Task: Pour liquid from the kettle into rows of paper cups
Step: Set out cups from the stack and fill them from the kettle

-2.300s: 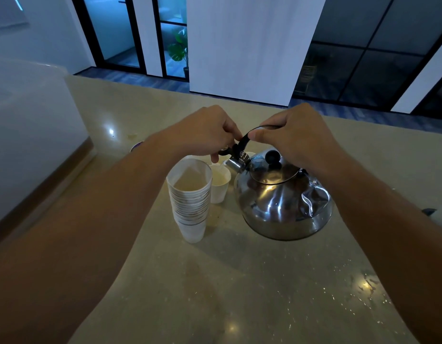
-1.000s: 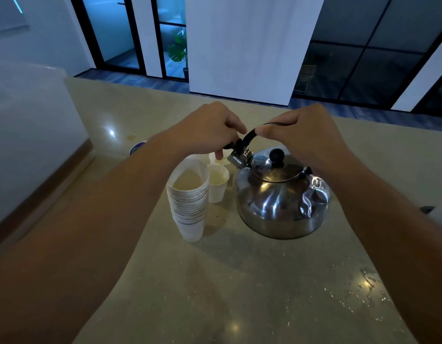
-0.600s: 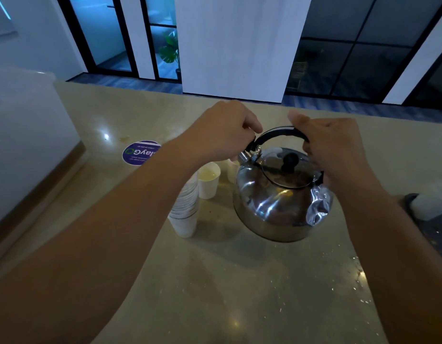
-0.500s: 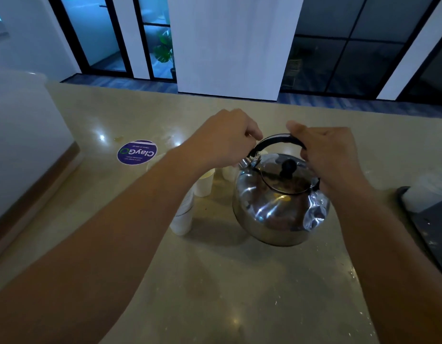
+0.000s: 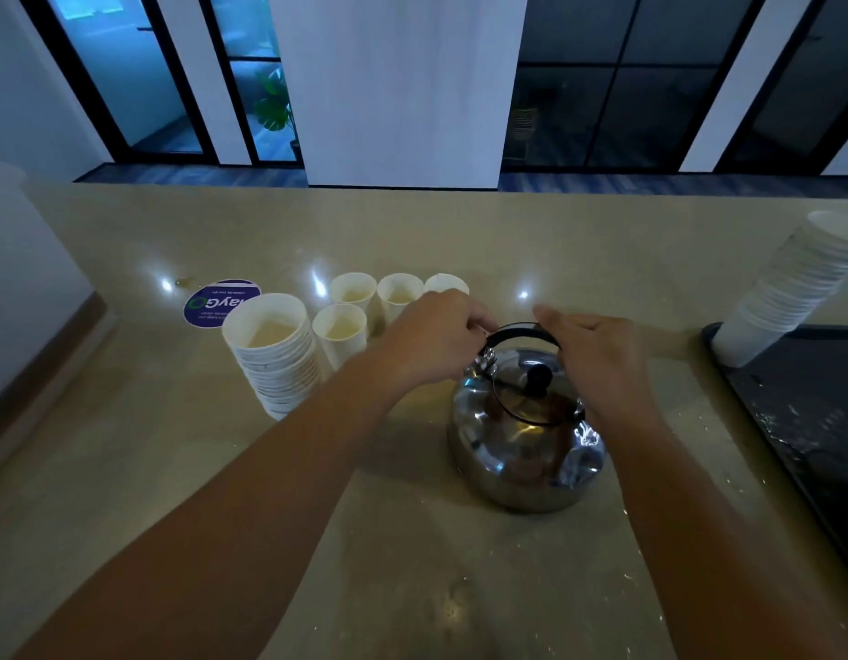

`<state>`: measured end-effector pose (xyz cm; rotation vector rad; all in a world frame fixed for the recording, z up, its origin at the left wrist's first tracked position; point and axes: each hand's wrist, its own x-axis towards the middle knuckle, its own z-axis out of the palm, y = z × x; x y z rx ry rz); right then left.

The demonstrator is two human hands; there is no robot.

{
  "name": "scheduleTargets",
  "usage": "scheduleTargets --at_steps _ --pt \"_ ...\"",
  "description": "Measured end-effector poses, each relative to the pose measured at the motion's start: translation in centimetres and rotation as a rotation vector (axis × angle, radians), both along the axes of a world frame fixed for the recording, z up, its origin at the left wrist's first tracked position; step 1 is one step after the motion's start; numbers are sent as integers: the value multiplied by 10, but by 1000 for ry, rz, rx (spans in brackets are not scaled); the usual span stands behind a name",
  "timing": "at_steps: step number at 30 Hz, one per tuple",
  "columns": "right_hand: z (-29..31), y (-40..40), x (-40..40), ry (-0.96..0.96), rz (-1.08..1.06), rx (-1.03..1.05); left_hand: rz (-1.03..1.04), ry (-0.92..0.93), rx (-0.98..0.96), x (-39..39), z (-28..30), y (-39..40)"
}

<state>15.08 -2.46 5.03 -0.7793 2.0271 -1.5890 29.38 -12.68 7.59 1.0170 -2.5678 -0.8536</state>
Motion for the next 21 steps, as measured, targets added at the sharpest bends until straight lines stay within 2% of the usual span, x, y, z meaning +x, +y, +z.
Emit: scheduleTargets --at_steps 5,16,17,20,21 --pt "-12 10 -6 21 -83 9 23 60 23 -14 -16 4" --pt "-23 15 -7 162 -94 33 74 215 42 5 -51 28" --pt "-22 16 -7 210 -90 50 69 241 40 10 -56 31" --pt "-19 17 -8 526 -78 178 79 352 -47 35 -67 46" --pt "-19 17 -8 611 -89 159 109 400 -93 45 -70 52"
